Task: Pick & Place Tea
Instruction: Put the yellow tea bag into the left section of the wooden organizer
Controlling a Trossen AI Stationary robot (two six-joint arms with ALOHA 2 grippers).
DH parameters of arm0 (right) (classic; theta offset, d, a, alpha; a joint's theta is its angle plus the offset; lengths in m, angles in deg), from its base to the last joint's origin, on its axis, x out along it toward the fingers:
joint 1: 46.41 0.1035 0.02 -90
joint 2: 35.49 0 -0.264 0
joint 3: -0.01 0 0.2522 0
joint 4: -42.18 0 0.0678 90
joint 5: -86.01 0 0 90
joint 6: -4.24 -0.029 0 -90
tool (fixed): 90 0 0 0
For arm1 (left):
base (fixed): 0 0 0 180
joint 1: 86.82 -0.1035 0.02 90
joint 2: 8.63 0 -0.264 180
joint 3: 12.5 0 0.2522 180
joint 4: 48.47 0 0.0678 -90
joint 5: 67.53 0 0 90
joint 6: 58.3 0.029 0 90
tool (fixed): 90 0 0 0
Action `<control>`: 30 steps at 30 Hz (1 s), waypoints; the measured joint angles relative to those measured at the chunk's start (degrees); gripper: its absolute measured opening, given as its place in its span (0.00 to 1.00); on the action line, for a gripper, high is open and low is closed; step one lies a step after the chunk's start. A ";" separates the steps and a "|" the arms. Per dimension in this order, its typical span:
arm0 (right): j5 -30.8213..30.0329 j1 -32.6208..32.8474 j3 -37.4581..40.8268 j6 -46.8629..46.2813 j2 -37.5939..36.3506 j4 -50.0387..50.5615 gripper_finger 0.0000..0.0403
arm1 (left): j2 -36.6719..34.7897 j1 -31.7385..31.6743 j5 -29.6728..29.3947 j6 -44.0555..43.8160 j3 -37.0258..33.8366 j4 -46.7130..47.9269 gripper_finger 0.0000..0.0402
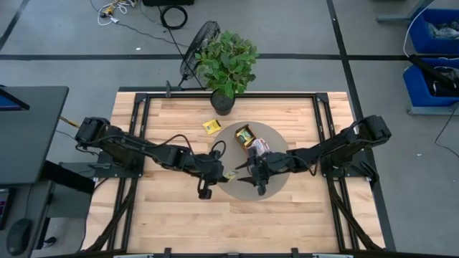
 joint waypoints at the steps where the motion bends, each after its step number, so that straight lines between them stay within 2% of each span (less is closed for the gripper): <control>1: 0.50 0.00 -0.22 -0.02 0.00 0.34 0.51 | 0.00 -0.13 0.09 0.02 0.00 -0.01 0.00; 7: 1.41 -0.36 -0.78 -0.04 0.00 1.01 0.37 | 0.00 -0.30 -0.10 1.34 0.00 -2.09 0.00; 15: 2.11 -1.66 -0.78 0.02 0.00 2.76 0.04 | 0.00 -0.28 -0.09 2.42 0.00 -3.43 0.00; 20: 1.85 -1.66 -0.78 -0.89 -0.04 2.60 0.04 | 0.00 -0.17 -4.62 2.13 0.00 -5.75 0.02; 25: -4.01 -1.42 -0.78 -1.47 -0.04 5.21 0.02 | 0.00 -0.06 -8.68 2.43 -0.01 -6.44 0.12; 30: -6.02 -1.25 -0.76 -3.32 -0.20 8.24 0.01 | 0.00 0.57 -18.46 2.64 -0.22 -4.74 0.21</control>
